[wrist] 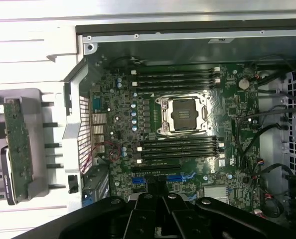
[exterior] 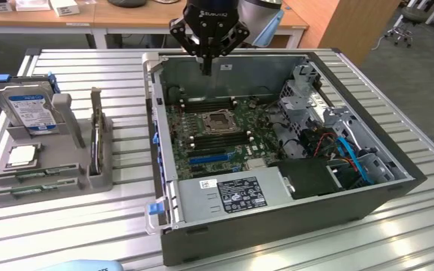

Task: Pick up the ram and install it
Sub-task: 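Reach for the ram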

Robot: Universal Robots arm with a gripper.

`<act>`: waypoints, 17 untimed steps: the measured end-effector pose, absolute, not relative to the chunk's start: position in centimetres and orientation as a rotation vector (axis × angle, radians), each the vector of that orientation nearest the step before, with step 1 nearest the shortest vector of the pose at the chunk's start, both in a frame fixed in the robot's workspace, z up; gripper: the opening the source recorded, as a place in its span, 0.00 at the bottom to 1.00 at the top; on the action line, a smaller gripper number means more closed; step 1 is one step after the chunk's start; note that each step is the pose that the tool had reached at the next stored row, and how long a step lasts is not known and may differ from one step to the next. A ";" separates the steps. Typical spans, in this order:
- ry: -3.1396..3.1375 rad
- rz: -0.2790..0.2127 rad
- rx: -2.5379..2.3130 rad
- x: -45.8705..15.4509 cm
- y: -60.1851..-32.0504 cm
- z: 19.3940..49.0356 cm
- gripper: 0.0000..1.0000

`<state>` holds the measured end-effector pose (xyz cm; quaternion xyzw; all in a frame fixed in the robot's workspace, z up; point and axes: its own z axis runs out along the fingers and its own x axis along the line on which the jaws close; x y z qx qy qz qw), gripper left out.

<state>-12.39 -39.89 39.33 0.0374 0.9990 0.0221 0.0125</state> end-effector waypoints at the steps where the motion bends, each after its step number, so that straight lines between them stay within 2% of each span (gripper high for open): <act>1: 3.114 0.069 0.117 -12.5 -39.9 39.3 0.10; 17: 3.114 0.069 0.117 -14.9 -39.9 39.3 0.10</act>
